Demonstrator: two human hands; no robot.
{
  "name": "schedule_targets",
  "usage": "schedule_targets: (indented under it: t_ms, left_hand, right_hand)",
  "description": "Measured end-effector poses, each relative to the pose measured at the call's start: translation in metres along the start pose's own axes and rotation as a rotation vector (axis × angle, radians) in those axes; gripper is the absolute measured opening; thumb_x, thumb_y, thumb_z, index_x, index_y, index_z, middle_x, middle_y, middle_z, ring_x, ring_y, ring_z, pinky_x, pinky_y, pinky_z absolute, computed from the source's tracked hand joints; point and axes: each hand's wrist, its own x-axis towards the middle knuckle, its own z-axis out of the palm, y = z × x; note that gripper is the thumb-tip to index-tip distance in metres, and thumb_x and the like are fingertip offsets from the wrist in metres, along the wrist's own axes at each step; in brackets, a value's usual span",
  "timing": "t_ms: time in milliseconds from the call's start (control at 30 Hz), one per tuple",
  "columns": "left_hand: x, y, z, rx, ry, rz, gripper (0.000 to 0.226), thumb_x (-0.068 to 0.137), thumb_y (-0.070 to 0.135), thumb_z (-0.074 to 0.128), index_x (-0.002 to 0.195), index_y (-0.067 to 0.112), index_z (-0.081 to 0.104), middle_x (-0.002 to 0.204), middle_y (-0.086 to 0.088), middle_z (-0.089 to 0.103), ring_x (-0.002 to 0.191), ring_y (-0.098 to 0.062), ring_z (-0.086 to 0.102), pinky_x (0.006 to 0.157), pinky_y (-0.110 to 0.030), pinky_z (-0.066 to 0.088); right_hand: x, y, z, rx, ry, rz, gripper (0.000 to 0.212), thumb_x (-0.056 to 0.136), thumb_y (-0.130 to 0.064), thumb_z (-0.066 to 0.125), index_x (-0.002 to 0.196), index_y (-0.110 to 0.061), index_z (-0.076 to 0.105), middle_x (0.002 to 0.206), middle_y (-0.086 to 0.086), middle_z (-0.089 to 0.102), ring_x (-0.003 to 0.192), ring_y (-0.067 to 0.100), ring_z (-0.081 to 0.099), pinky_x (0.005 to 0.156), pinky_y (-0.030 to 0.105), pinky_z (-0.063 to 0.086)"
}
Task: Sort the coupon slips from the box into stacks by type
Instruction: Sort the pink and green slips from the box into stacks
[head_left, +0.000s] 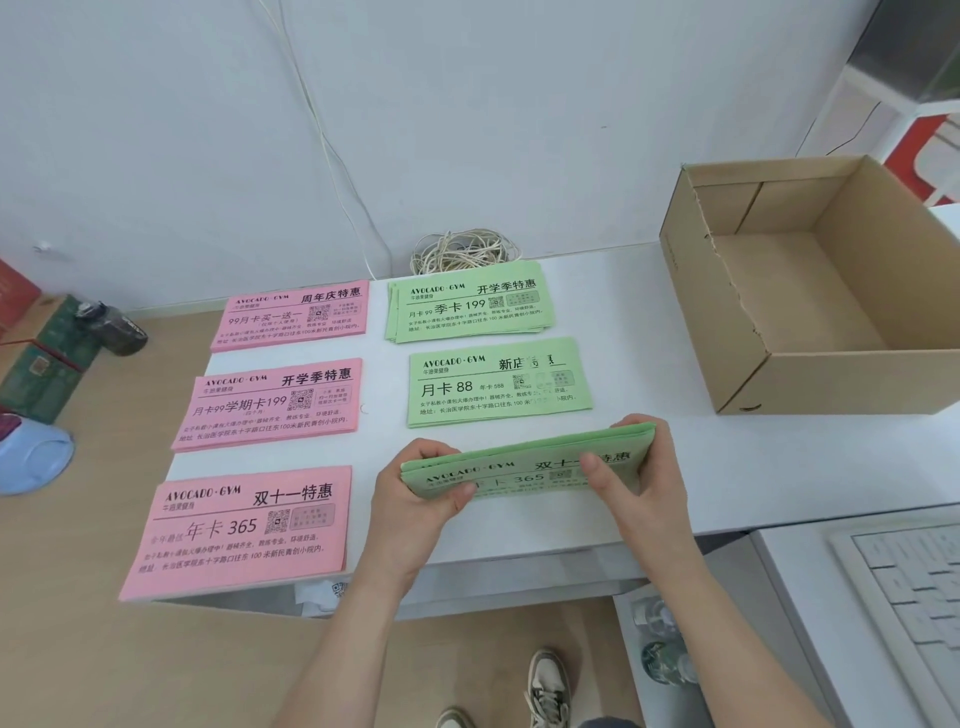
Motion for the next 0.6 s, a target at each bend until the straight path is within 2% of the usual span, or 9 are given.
schedule_targets:
  t_ms: [100,167,267,367,467,600]
  left_hand:
    - [0.000,-0.004,0.000,0.033,0.000,-0.015,0.033,0.072,-0.020,0.067,0.080,0.011,0.057,0.073,0.004,0.064,0.074,-0.010,0.058,0.064,-0.022,0.049]
    - [0.000,-0.006,0.000,0.070,0.013,-0.021,0.034,0.074,-0.018,0.066,0.082,0.013,0.056,0.072,0.007,0.064,0.075,-0.011,0.058,0.065,-0.022,0.049]
    - [-0.001,-0.001,0.000,0.099,0.070,-0.033,0.038,0.077,-0.014,0.066,0.091,0.020,0.056,0.084,0.009,0.069,0.083,-0.010,0.063,0.070,-0.022,0.052]
    - [-0.006,0.003,-0.002,0.189,0.155,-0.063,0.051,0.078,-0.009,0.067,0.106,0.031,0.050,0.101,0.010,0.066,0.096,-0.004,0.062,0.080,-0.026,0.051]
    - [-0.012,-0.002,-0.006,0.326,0.172,-0.122,0.066,0.078,-0.002,0.070,0.122,0.035,0.038,0.107,0.005,0.065,0.100,-0.013,0.063,0.083,-0.031,0.049]
    - [-0.020,-0.006,-0.004,0.695,0.167,-0.047,0.078,0.081,0.016,0.071,0.143,0.027,0.024,0.121,-0.003,0.058,0.110,-0.024,0.056,0.081,-0.030,0.041]
  right_hand:
    - [-0.002,0.004,0.005,-0.036,0.045,0.004,0.030,0.080,-0.005,0.064,0.098,-0.018,0.045,0.084,-0.024,0.060,0.081,-0.005,0.055,0.070,0.011,0.046]
    - [-0.002,0.004,0.007,-0.095,0.072,0.013,0.033,0.084,0.012,0.053,0.097,-0.018,0.045,0.083,-0.026,0.059,0.076,-0.009,0.053,0.066,0.009,0.044]
    - [-0.004,-0.001,0.008,-0.167,0.079,0.012,0.038,0.086,0.012,0.048,0.097,-0.024,0.046,0.089,-0.021,0.060,0.083,-0.007,0.056,0.067,0.010,0.045]
    - [-0.007,-0.006,0.008,-0.322,0.004,0.000,0.036,0.088,0.006,0.049,0.105,-0.025,0.045,0.101,-0.011,0.062,0.092,0.004,0.059,0.070,0.020,0.049]
    - [-0.012,-0.003,0.009,-0.549,-0.085,0.047,0.050,0.087,0.002,0.050,0.129,-0.023,0.038,0.110,-0.009,0.056,0.095,0.014,0.054,0.070,0.030,0.045]
    - [-0.012,-0.002,0.013,-0.694,-0.090,0.080,0.059,0.086,0.001,0.050,0.136,-0.023,0.031,0.107,-0.005,0.054,0.086,0.014,0.048,0.058,0.025,0.035]
